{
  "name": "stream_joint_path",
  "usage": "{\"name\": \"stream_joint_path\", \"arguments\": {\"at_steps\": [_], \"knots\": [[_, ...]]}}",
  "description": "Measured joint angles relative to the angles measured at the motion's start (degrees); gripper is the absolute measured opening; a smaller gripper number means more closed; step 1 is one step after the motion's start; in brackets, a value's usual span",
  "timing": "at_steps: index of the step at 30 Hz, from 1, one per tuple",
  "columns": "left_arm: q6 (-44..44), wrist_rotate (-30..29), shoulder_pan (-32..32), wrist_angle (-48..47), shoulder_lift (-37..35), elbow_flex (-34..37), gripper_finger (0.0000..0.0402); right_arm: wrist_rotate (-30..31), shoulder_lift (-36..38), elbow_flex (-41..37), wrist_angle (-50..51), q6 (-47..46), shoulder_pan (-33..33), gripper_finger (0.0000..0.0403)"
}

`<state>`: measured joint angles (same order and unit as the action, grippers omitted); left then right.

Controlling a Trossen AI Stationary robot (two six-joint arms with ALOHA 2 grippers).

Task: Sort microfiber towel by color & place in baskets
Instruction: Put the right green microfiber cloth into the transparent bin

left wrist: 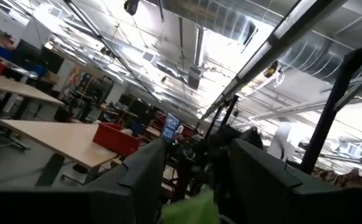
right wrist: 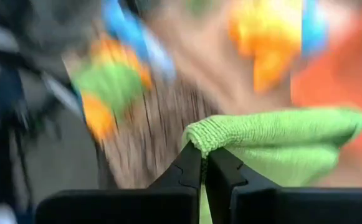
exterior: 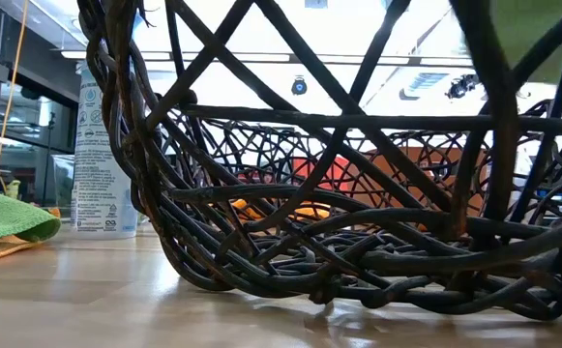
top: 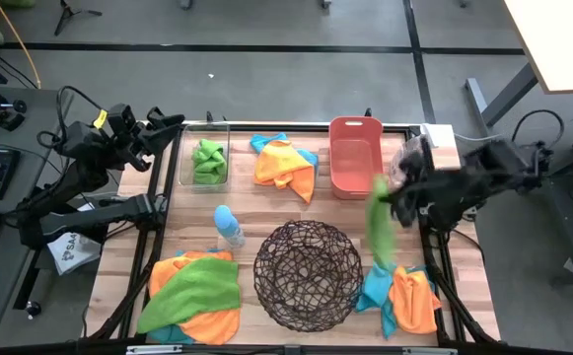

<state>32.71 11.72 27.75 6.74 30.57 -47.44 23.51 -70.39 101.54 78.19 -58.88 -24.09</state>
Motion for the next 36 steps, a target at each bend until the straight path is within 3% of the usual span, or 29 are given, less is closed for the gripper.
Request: {"name": "stream_joint_path", "arguments": {"at_steps": [2, 5, 8, 12, 21, 25, 33, 36], "knots": [[0.0, -0.2, 0.0, 0.0, 0.0, 0.0, 0.0176, 3.6, -1.3, 1.6, -6.8, 8.7, 3.3, 0.0001], [0.1, -0.4, 0.0, 2.0, 0.0, 0.0, 0.0176, 2.8, -3.8, 2.0, -19.7, 22.2, 9.1, 0.0001], [0.7, -1.5, 0.0, 9.8, 0.0, 0.0, 0.0176, -2.1, -7.5, 1.6, -31.8, 33.3, 14.9, 0.0001], [-1.3, -2.8, 0.0, 19.2, -0.1, -0.2, 0.0176, -11.8, -14.5, 1.5, -43.2, 41.0, 21.5, 0.0], [-1.4, -4.7, 0.0, 19.7, -0.5, -0.1, 0.0176, -30.7, -30.1, 1.4, -66.0, 42.2, 31.3, 0.0], [-0.5, -4.7, 0.0, 18.1, -0.4, -0.1, 0.0176, -33.8, -34.9, 1.4, -73.7, 40.4, 33.7, 0.0], [-1.0, -4.8, 0.0, 13.8, -0.4, -0.1, 0.0176, -34.3, -42.8, 1.4, -88.0, 35.4, 37.3, 0.0], [-1.4, -4.9, 0.0, 13.3, -0.3, -0.1, 0.0176, -37.6, -45.9, 1.5, -93.5, 33.2, 38.3, 0.0]]}}
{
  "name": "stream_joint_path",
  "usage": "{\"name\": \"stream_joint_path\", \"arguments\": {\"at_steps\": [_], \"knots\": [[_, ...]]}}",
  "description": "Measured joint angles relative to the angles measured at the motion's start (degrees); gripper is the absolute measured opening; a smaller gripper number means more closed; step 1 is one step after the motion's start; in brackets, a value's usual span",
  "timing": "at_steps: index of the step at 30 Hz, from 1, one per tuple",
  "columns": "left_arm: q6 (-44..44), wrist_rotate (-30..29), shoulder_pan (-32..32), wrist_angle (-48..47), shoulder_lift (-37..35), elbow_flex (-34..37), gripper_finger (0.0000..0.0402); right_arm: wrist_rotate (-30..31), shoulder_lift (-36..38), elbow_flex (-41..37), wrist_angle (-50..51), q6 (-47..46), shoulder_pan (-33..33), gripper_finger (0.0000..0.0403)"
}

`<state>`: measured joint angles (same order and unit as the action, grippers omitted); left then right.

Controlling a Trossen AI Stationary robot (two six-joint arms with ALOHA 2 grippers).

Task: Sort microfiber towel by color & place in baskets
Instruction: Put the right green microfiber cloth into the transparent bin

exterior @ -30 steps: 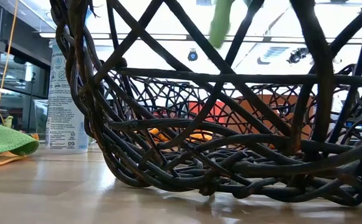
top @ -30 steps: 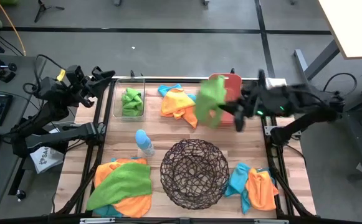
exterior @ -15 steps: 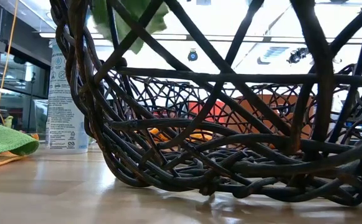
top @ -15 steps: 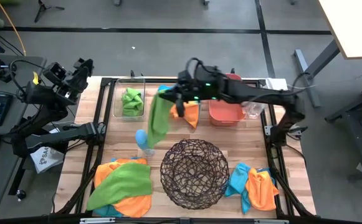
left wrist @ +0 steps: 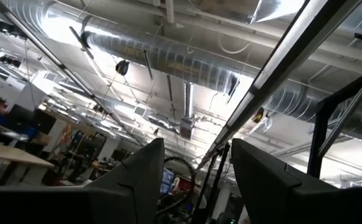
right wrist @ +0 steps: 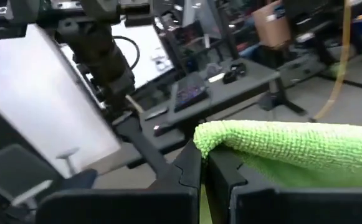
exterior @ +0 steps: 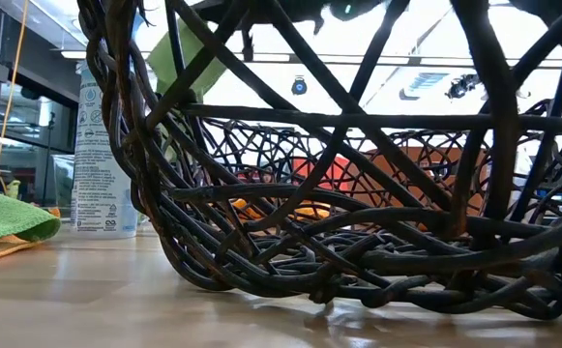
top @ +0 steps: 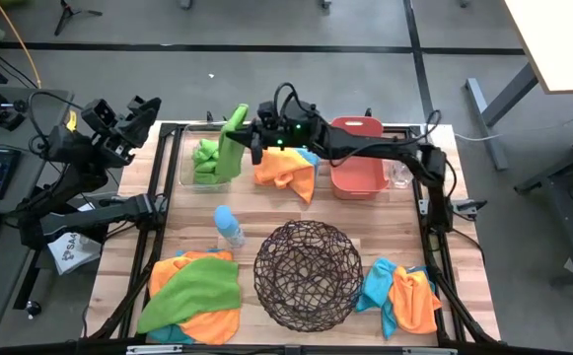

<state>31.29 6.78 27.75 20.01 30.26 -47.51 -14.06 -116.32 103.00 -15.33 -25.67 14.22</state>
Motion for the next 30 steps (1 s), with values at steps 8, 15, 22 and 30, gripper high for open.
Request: {"name": "stream_joint_path", "arguments": {"at_steps": [8, 15, 22, 30], "knots": [[-2.3, -4.8, 0.0, -1.9, 0.1, 0.0, 0.0176, -3.7, -5.2, 0.0, -11.0, -0.4, 0.6, 0.0], [-4.1, -6.0, 0.0, -4.8, 0.1, 0.0, 0.0176, -2.6, -8.5, 0.0, -28.3, 0.2, 0.7, 0.0], [-4.9, -6.0, 0.0, -9.0, 0.1, 0.0, 0.0176, 0.5, -11.7, 0.1, -31.0, -1.2, 1.3, 0.0], [-5.0, -11.6, 0.0, -23.0, 0.7, 0.0, 0.0176, -9.7, -13.2, 7.1, -18.3, -5.4, 2.4, 0.0]]}}
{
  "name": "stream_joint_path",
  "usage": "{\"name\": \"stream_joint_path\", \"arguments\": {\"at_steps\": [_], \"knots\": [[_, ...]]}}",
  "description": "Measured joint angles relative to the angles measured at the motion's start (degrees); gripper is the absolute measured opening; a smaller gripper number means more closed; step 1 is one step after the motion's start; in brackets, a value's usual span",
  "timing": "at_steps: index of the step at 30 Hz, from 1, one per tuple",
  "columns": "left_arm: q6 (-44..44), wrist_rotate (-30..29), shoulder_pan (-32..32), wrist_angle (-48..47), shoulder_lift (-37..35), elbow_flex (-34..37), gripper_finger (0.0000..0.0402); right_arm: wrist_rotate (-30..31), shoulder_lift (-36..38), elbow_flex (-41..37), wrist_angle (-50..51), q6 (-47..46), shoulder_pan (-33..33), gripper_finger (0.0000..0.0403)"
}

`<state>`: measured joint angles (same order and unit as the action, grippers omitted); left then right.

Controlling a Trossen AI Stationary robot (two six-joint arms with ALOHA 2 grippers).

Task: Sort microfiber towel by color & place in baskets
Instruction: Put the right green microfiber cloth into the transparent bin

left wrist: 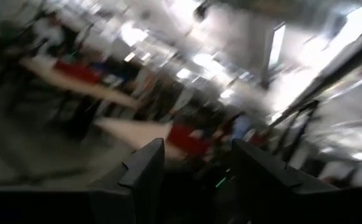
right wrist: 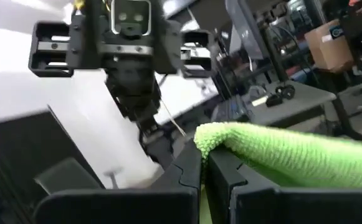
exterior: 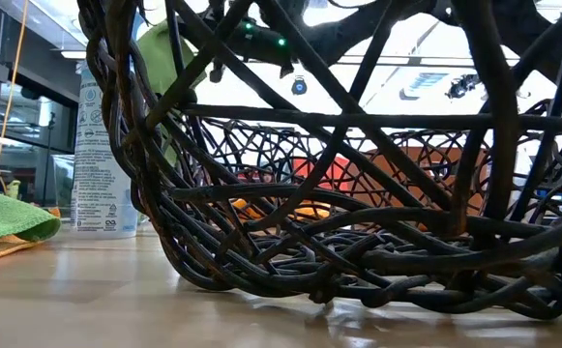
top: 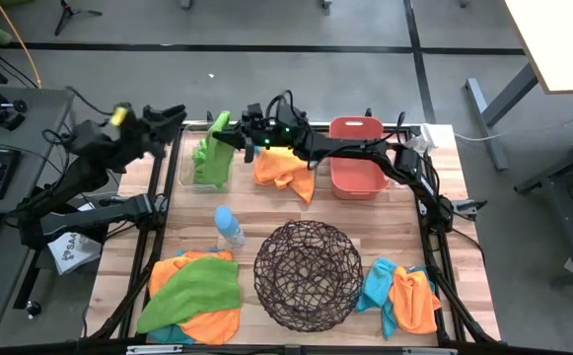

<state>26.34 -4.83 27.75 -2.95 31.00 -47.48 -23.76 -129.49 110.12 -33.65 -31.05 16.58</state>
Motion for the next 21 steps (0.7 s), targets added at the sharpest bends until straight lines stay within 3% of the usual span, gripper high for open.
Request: {"name": "stream_joint_path", "arguments": {"at_steps": [5, 11, 18, 21], "knots": [[0.4, -1.7, -0.1, -16.3, 3.4, 0.0, 0.0176, -1.3, 0.1, 5.9, 9.6, 7.9, -0.1, 0.0], [0.3, 1.8, -0.1, -20.8, 3.7, 0.0, 0.0184, -1.7, 0.0, 11.1, 22.7, 14.4, 0.6, 0.0], [-0.1, 3.6, -0.7, -32.6, -0.4, 0.0, 0.0207, -4.4, 0.2, 12.2, 23.4, 14.5, 1.8, 0.0], [-1.1, 2.9, -1.5, -33.5, -0.8, 0.0, 0.0221, -7.3, 0.2, 12.2, 22.7, 12.5, 2.2, 0.0]]}}
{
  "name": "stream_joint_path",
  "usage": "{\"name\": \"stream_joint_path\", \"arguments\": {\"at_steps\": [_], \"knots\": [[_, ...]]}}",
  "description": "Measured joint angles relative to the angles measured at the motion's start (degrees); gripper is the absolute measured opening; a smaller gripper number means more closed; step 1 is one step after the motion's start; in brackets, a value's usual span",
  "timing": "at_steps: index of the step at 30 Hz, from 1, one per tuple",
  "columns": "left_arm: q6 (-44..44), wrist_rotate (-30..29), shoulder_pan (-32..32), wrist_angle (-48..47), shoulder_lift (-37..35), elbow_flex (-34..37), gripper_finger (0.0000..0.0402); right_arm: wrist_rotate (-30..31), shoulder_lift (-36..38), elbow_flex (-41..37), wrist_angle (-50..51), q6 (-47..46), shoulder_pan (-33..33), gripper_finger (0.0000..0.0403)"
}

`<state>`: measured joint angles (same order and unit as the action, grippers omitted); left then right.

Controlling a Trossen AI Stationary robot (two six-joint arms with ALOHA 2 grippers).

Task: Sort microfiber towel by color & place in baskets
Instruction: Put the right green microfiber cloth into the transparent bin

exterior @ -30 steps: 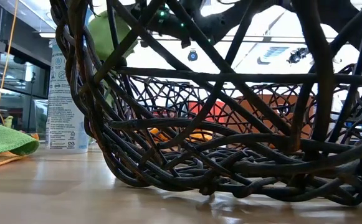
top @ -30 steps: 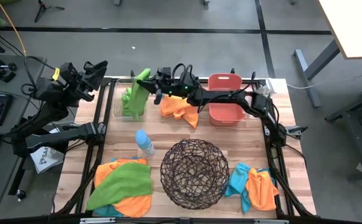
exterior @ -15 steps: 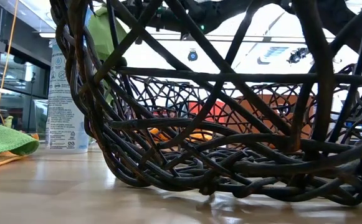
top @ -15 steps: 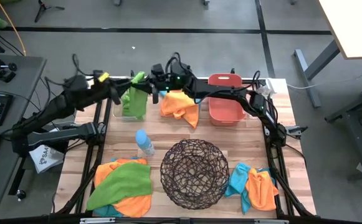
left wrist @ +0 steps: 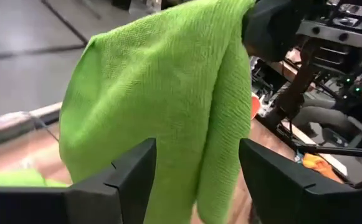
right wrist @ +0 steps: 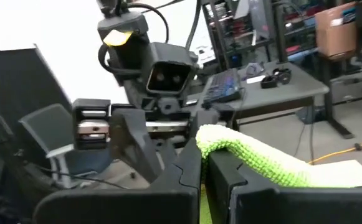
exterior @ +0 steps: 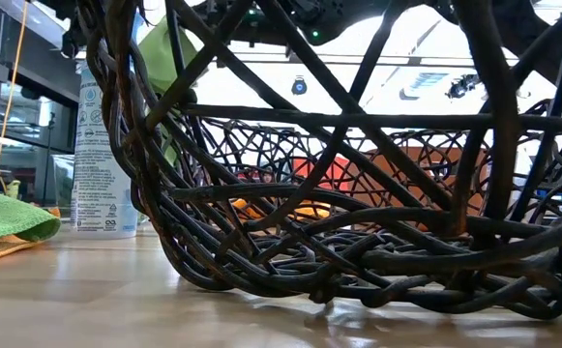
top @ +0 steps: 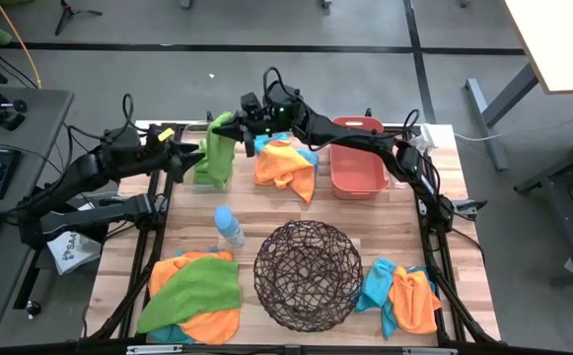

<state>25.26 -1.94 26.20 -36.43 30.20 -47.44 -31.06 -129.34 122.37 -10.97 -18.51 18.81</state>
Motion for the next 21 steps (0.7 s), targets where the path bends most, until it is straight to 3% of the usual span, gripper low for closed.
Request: {"name": "stream_joint_path", "arguments": {"at_steps": [11, 21], "knots": [[-13.8, -4.9, -2.4, 4.7, 7.3, 0.0, 0.0274, -3.4, 0.0, 0.0, -0.2, -0.7, 0.0, 0.0], [-20.0, -8.4, -2.7, 6.9, 12.1, 0.0, 0.0272, -5.9, 0.0, 0.0, -0.3, -1.0, -0.2, 0.0]]}}
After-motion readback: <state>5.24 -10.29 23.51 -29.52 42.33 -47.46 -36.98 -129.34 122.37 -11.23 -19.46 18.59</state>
